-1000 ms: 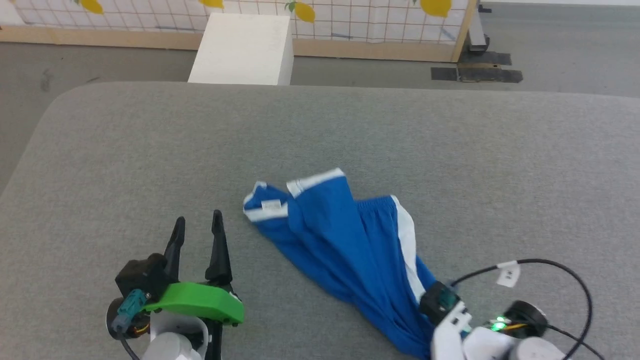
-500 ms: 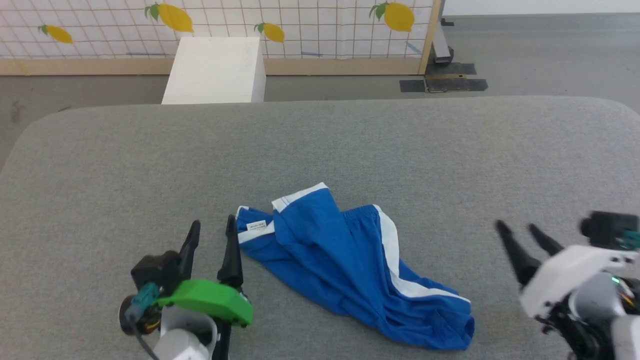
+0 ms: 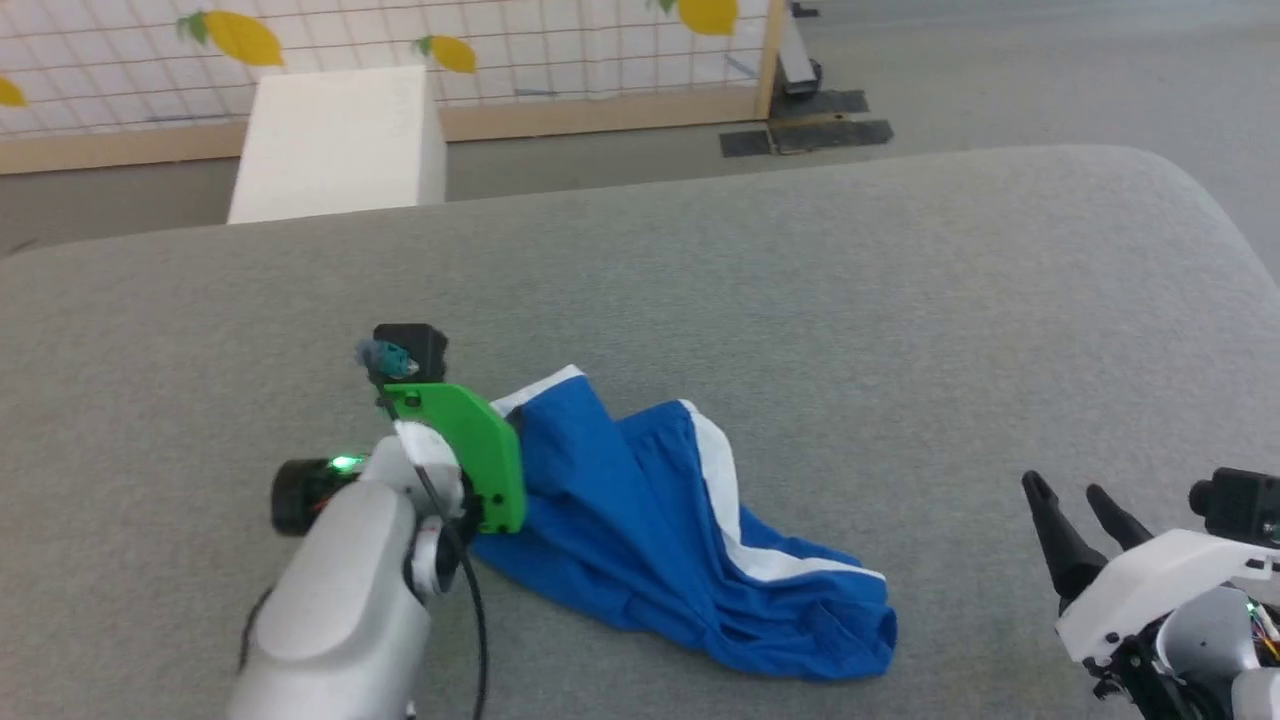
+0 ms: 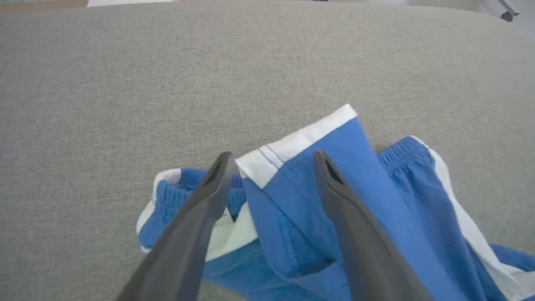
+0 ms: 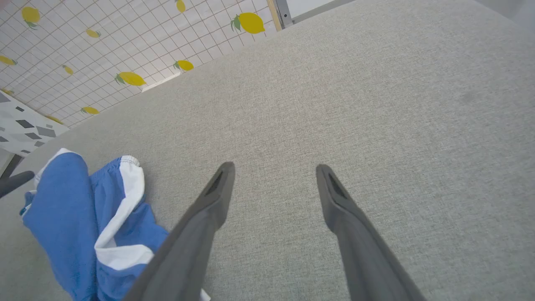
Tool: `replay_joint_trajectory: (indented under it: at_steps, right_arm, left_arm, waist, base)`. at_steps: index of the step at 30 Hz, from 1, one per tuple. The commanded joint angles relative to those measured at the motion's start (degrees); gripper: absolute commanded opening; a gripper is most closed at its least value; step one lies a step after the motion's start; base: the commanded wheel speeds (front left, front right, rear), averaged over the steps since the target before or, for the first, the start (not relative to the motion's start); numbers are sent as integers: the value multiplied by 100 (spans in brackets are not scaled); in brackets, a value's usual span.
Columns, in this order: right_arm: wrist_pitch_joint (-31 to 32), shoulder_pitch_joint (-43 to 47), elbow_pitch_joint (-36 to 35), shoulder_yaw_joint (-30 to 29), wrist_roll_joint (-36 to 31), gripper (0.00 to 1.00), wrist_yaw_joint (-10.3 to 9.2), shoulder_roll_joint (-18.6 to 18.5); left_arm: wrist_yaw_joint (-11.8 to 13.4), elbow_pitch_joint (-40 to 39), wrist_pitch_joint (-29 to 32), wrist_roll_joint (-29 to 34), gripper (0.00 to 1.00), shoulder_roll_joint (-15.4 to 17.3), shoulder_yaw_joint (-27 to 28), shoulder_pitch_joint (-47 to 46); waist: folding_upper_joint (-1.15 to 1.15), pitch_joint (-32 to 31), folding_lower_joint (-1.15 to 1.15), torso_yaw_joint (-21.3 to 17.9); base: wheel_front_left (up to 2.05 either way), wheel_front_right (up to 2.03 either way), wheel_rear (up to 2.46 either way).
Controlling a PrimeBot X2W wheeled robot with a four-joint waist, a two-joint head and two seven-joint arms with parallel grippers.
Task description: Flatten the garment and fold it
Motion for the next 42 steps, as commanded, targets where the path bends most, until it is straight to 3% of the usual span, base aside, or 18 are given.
replay_joint_trajectory:
  at_steps: [1,3,4,6,13,17,23,27,30,31,32,38,42]
  right_arm:
    - [-61,-88,27,17,51,100,-8,7]
    - [-104,-110,66,-6,53,100,-8,7]
    - [-126,-109,80,-40,43,100,-8,7]
    - [-158,-92,97,-117,30,100,-8,7]
    - [-188,-7,103,-241,-32,100,-8,8]
    - [-194,-69,107,-82,30,100,-8,8]
    - [-236,-28,191,86,73,100,-8,8]
    - [-248,-8,208,136,59,100,-8,8]
    - [-232,-41,206,166,30,100,-8,8]
    - [-228,-61,205,178,21,100,-8,8]
    - [-224,-75,208,185,16,100,-8,8]
    - [-223,-114,265,262,14,100,-8,8]
    - [-237,-69,306,278,43,100,-8,8]
  left_arm:
    - [94,103,201,9,100,77,19,-153]
    - [123,197,434,-93,100,74,72,-234]
    - [107,201,488,-161,62,54,98,-246]
    - [-26,165,534,-380,0,-28,162,-215]
    - [-324,-100,563,-734,0,-109,205,-83]
    - [-419,-771,424,-952,0,-29,377,253]
    - [-50,-2420,962,-1178,0,308,526,1901]
    - [413,-3135,1597,-1235,0,466,483,3053]
    - [555,-3415,1751,-1362,0,449,517,3455]
    - [579,-3510,1727,-1403,12,419,547,3516]
    - [597,-3585,1685,-1423,100,396,579,3535]
    - [665,-4058,1144,-1072,100,598,905,3122]
    - [405,-4133,668,-711,100,786,875,2449]
  waist:
    - [0,130,0,-285]
    - [0,156,0,-357]
    - [0,166,0,-369]
    - [0,186,0,-358]
    - [0,148,0,-51]
    - [0,114,0,85]
    - [0,87,0,388]
    - [0,125,0,583]
    - [0,147,0,676]
    - [0,149,0,697]
    - [0,145,0,709]
    - [0,82,0,693]
    - [0,49,0,604]
  base:
    - [0,0,0]
    - [0,0,0]
    - [0,0,0]
    - [0,0,0]
    - [0,0,0]
    - [0,0,0]
    - [0,0,0]
    - [0,0,0]
    - [0,0,0]
    - [0,0,0]
    - [0,0,0]
    - [0,0,0]
    - [0,0,0]
